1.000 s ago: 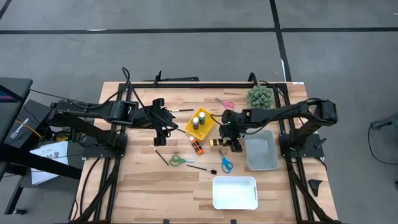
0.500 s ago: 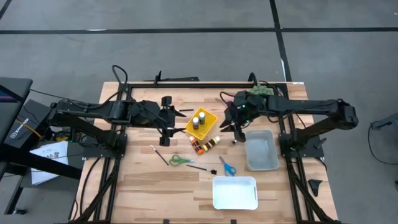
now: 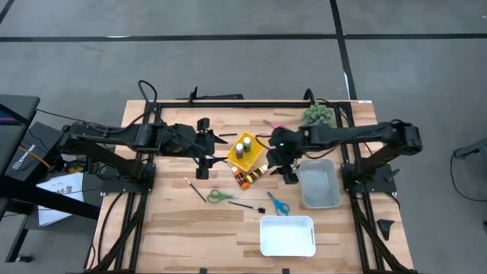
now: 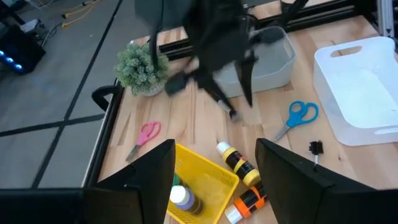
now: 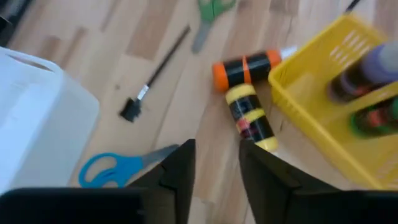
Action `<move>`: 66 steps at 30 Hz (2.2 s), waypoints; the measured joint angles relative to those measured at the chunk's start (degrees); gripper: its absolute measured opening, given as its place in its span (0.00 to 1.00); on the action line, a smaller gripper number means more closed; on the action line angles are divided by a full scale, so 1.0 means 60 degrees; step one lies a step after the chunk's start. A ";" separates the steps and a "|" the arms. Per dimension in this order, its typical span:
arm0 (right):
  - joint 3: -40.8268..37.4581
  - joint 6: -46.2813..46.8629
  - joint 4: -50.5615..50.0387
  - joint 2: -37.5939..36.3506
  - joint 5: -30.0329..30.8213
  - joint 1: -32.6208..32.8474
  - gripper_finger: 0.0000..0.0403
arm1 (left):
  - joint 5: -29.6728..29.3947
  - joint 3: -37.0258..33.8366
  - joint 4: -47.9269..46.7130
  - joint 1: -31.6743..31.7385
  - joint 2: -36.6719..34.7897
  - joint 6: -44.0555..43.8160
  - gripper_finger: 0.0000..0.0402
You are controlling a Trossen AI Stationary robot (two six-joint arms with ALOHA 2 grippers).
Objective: Pick & Place Paint Supplies
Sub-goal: Put the yellow paint bottle into the yellow bin
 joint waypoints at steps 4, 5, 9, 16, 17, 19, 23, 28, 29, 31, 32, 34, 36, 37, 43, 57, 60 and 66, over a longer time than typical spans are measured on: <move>-0.0011 -0.0135 -0.0024 0.0956 -0.0065 -0.0150 0.46 | 0.0004 0.0000 -0.0010 -0.0202 -0.0004 -0.0022 0.54; -0.0011 -0.0149 0.0009 0.1141 -0.0087 -0.0193 0.49 | 0.0002 0.0000 -0.0008 -0.0247 -0.0004 -0.0043 0.54; -0.0011 -0.0188 0.0209 0.1660 -0.0151 -0.0288 0.58 | -0.0058 0.0000 -0.0099 -0.0368 -0.0004 -0.0413 0.53; -0.0007 -0.0764 0.0400 0.2369 -0.0295 -0.0333 0.62 | -0.0069 0.0000 -0.0388 -0.0571 -0.0004 -0.0701 0.53; -0.0007 -0.0827 0.0392 0.2485 -0.0317 -0.0351 0.62 | -0.0069 0.0000 -0.0448 -0.0589 -0.0004 -0.0747 0.53; -0.0007 -0.0903 0.0421 0.2665 -0.0324 -0.0433 0.62 | -0.0069 0.0000 -0.0458 -0.0652 -0.0004 -0.0772 0.54; -0.0007 -0.1000 0.0452 0.2959 -0.0355 -0.0620 0.62 | -0.0069 0.0000 -0.0447 -0.0697 -0.0004 -0.0800 0.54; -0.0007 -0.1001 0.0461 0.2951 -0.0357 -0.0745 0.62 | -0.0069 0.0000 -0.0447 -0.0697 -0.0004 -0.0925 0.53; -0.0007 -0.0997 0.0469 0.2951 -0.0361 -0.0745 0.62 | -0.0072 0.0000 -0.0445 -0.0695 -0.0004 -0.0929 0.53; -0.0007 -0.1001 0.0498 0.2944 -0.0361 -0.0742 0.61 | -0.0071 0.0000 -0.0445 -0.0694 -0.0004 -0.0933 0.53; -0.0007 -0.1001 0.0495 0.2944 -0.0361 -0.0738 0.60 | -0.0072 0.0000 -0.0444 -0.0694 -0.0004 -0.0933 0.52; -0.0007 -0.1061 0.0501 0.2944 -0.0361 -0.0728 0.58 | -0.0069 0.0000 -0.0442 -0.0694 -0.0004 -0.0933 0.52; -0.0007 -0.1074 0.0536 0.2944 -0.0349 -0.0711 0.55 | -0.0069 0.0000 -0.0444 -0.0694 -0.0004 -0.0933 0.52; -0.0007 -0.1075 0.0526 0.2944 -0.0301 -0.0710 0.53 | -0.0069 0.0000 -0.0444 -0.0694 -0.0004 -0.0933 0.51; -0.0007 -0.1213 0.0461 0.2944 -0.0251 -0.0712 0.37 | -0.0069 0.0000 -0.0440 -0.0694 -0.0004 -0.0933 0.51; -0.0007 -0.1396 0.0458 0.2937 -0.0417 -0.0391 0.38 | -0.0069 0.0000 -0.0437 -0.0694 -0.0002 -0.0989 0.51; -0.0007 -0.1398 0.0458 0.2937 -0.0393 -0.0392 0.42 | -0.0069 0.0000 -0.0436 -0.0694 -0.0004 -0.0991 0.51; -0.0003 -0.1334 0.0605 0.3294 -0.0396 -0.0396 0.41 | -0.0069 0.0000 -0.0436 -0.0694 -0.0004 -0.0994 0.51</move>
